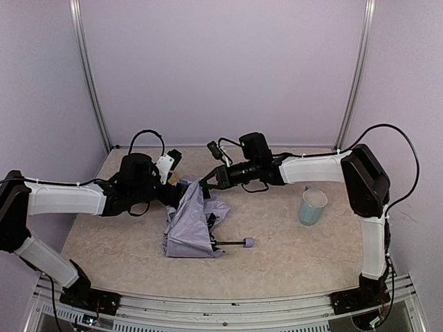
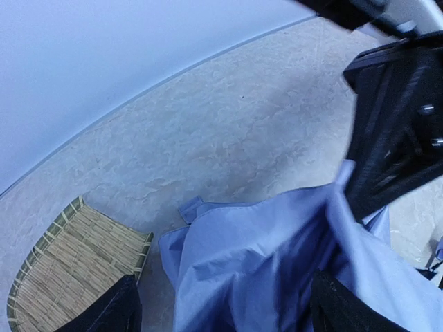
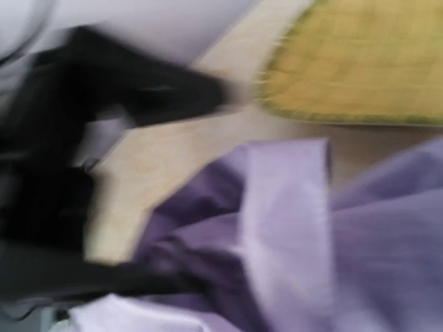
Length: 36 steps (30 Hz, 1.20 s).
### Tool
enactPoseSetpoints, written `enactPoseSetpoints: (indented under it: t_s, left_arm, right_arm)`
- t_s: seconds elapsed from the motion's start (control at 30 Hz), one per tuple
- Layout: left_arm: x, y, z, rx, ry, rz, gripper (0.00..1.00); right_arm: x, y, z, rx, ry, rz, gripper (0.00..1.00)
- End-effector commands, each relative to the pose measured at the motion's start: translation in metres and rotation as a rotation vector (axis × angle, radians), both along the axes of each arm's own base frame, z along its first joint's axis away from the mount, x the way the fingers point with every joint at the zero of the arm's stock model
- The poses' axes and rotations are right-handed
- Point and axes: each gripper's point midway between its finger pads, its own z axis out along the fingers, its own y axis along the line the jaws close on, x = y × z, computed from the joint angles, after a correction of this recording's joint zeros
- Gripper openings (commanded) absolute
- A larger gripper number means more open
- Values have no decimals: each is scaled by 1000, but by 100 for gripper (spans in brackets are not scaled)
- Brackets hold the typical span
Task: Put away the umbrella
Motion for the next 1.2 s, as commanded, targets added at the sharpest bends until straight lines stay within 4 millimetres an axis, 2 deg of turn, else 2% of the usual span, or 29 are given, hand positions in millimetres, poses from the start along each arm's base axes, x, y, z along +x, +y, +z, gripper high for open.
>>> enactPoseSetpoints:
  t_s: [0.0,0.07,0.17,0.27,0.33,0.4,0.47,0.53,0.63,0.73,0.8,0.93,0.97,1.07,1.17]
  left_arm:
    - [-4,10,8,-17,2,41,81]
    - [-8,13,17,-26,-11,51,81]
    - [-21,12,36,-31,-46,46,81]
    - [-47,-5,54,-4,-99,-29,78]
    - [-75,-25,53,33,-102,-144,75]
    - [-101,-40,38,56,-45,-294,76]
    - [-127,-52,13,78,36,-442,83]
    - [-137,-60,-5,140,60,-498,91]
    - [-130,-67,-20,225,41,-513,95]
    - [-114,-73,-27,285,-31,-510,92]
    - [-103,-79,-28,283,-44,-505,77]
    - [-81,-81,-18,152,17,-471,6]
    - [-76,-81,-14,101,29,-467,0]
    - [-63,-71,-13,12,61,-446,0]
    - [-37,-53,-33,7,119,-346,0]
  right_arm:
    - [32,-2,-60,-97,107,-48,0]
    - [41,-7,-86,-167,114,-69,0]
    - [50,-10,-109,-234,112,-73,0]
    - [55,-11,-133,-307,105,-57,0]
    - [58,-13,-150,-363,103,-51,0]
    - [58,-18,-166,-404,112,-37,0]
    - [57,-21,-171,-415,121,-29,0]
    - [56,-23,-171,-413,117,-18,0]
    - [54,-23,-169,-409,110,-3,0]
    - [51,-23,-166,-401,103,6,0]
    - [50,-23,-165,-397,96,15,0]
    - [43,-23,-164,-388,75,46,0]
    - [41,-22,-164,-385,71,55,0]
    - [36,-21,-163,-379,60,79,0]
    - [31,-22,-160,-373,48,91,0]
